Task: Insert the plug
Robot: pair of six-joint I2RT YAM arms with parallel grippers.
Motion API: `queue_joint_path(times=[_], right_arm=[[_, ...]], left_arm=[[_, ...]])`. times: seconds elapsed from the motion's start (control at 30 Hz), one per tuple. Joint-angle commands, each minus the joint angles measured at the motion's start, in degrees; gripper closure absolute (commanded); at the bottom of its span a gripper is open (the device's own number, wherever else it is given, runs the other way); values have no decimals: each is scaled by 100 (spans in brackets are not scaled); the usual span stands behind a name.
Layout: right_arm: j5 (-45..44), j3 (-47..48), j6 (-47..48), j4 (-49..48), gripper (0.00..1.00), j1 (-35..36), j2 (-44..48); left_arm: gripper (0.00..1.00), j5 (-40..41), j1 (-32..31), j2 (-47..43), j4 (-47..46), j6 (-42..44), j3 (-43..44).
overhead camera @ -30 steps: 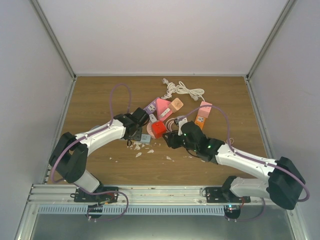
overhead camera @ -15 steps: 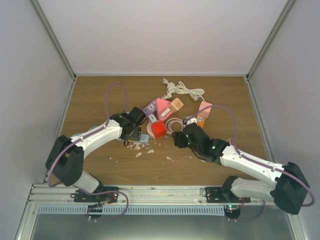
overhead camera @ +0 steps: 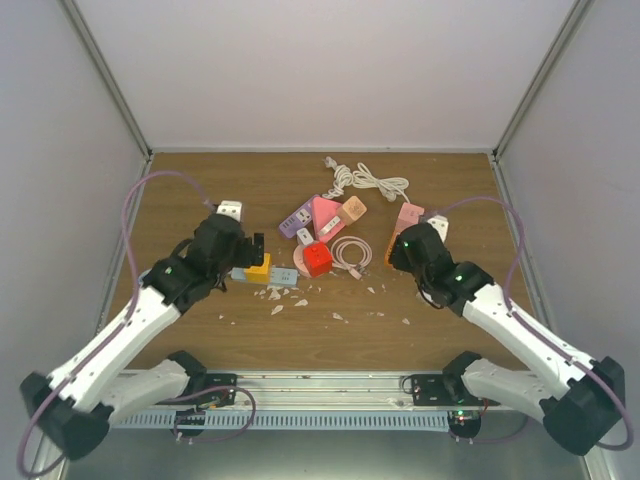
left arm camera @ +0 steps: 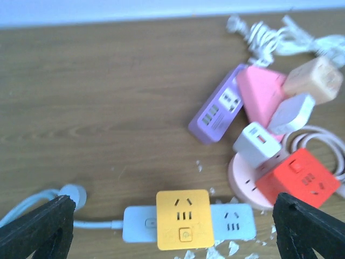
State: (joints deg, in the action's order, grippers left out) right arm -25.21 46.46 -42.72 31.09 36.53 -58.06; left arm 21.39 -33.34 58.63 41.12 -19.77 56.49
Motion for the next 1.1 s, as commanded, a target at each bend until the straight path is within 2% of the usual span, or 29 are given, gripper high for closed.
queue_joint_path(times=[0.0, 0.1, 0.23, 0.33, 0.53, 0.77, 0.93, 1.07], right_arm=[[-340, -287, -579, 751, 28, -626, -15], [-42, -546, -589, 678, 27, -1170, -188], [758, -639, -315, 317, 25, -1841, -668], [1021, -611, -301, 296, 25, -2200, -1110], [618, -914, -1296, 549, 25, -2276, -1409], [972, -1122, -1475, 431, 25, -2276, -1599], [1024, -1209, -1789, 409, 32, -2278, -1608], [1199, -1235, -1871, 195, 36, -2275, -1640]], left_arm=[[1, -335, 34, -768, -1270, 607, -683], [1, -349, 30, -1253, -1768, 741, -1036], [1, -839, 33, -1969, -2488, 1004, -1469], [1, -865, 37, -2281, -2646, 1053, -1580], [1, -606, 38, -2243, -2537, 1190, -1604], [1, -811, 38, -1880, -2440, 1182, -1490], [1, -808, 38, -1904, -2474, 1154, -1513], [1, -1289, 38, -1889, -2595, 1192, -1564]])
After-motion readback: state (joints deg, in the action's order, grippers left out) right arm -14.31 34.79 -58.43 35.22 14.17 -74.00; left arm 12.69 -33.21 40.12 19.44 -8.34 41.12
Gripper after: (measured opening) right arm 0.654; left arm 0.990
